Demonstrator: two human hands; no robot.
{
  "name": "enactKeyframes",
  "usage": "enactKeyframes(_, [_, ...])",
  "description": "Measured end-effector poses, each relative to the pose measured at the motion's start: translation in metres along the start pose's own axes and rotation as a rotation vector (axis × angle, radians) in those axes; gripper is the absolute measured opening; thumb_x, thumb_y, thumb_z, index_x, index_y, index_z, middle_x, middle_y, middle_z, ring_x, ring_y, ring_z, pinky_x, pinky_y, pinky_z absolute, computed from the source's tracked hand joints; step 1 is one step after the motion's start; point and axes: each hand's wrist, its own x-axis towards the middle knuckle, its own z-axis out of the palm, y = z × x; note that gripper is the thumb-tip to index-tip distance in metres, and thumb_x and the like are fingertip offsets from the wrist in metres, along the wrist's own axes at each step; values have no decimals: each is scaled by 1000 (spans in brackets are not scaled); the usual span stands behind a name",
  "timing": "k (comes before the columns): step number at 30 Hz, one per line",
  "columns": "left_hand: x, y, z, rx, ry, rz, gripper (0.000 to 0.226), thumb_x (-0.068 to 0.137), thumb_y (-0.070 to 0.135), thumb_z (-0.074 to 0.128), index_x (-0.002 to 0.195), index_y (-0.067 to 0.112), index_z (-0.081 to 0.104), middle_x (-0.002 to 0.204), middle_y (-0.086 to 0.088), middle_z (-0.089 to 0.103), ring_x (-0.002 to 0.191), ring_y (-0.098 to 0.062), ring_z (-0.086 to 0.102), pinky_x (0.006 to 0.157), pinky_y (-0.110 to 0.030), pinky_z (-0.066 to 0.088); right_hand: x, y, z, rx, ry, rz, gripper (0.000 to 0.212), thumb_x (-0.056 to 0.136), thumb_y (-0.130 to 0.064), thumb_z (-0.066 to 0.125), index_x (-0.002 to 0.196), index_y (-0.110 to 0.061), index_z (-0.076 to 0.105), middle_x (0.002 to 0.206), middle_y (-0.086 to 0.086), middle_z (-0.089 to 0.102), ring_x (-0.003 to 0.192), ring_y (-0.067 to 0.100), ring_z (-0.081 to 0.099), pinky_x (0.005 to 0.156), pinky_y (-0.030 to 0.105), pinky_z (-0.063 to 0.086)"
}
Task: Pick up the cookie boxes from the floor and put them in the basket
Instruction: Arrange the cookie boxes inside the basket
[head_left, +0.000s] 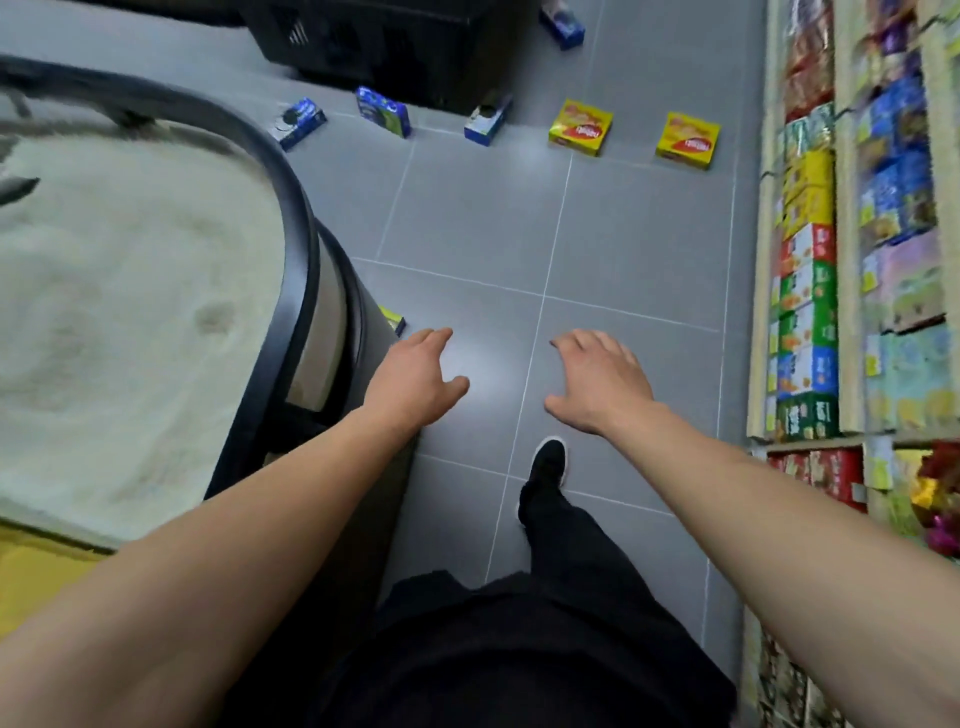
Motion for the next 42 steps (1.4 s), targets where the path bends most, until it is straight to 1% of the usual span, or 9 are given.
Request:
enactKeyframes(5, [67,8,-35,-80,50,-146,71,83,35,64,146,14,39,149,-6,44,137,-25,39,112,-35,33,105,20,-60,-48,-38,-122,69,81,-42,60,143,-20,38,143,1,44,136,25,35,111,37,29])
enactKeyframes(10, [127,1,-73,-151,117,-279,69,84,29,66,145,11,39,147,-7,45,135,-25,41,110,-32,30,201,4,-112,-90,-68,-260,69,81,-42,58,144,-20,37,142,2,44,135,26,36,110,38,32])
enactKeyframes(14, [185,-21,-90,-218,153,-391,70,85,33,65,147,14,38,151,-5,41,138,-23,38,111,-33,30,281,-24,-139,-134,-88,-346,71,82,-42,59,146,-20,36,145,3,42,135,27,36,112,38,31])
enactKeyframes(19, [277,-62,-113,-316,121,-499,72,84,39,65,147,18,37,149,-4,43,135,-25,40,108,-36,35,386,-67,-169,-203,-132,-390,70,82,-41,60,144,-19,37,145,3,42,136,27,36,113,39,30])
enactKeyframes(26, [365,-114,-168,-419,107,-640,70,86,34,62,148,15,35,149,-8,43,136,-27,39,108,-33,33,498,-134,-219,-293,-183,-474,67,82,-41,60,142,-18,39,143,6,43,134,29,37,111,39,31])
enactKeyframes(31, [403,-140,-190,-506,125,-749,70,85,33,61,147,14,36,148,-9,44,135,-28,40,107,-33,33,560,-178,-237,-378,-233,-582,70,83,-42,60,145,-19,37,145,5,42,135,28,36,112,39,29])
enactKeyframes(35, [431,-163,-197,-584,173,-885,69,84,32,62,147,13,38,150,-8,42,137,-26,39,111,-32,30,617,-213,-241,-463,-273,-718,70,83,-43,60,145,-18,37,144,5,43,133,29,38,110,39,33])
enactKeyframes(39, [463,-180,-201,-645,223,-1037,70,83,34,63,146,16,39,148,-7,44,135,-26,40,108,-34,35,679,-246,-239,-533,-340,-847,69,83,-42,60,144,-17,38,144,5,42,132,29,39,108,39,36])
enactKeyframes(42, [490,-183,-202,-739,265,-1159,66,77,40,61,138,18,49,138,-6,54,127,-28,48,103,-36,41,721,-266,-239,-585,-400,-936,68,85,-41,60,144,-17,37,147,5,40,134,29,36,109,39,35])
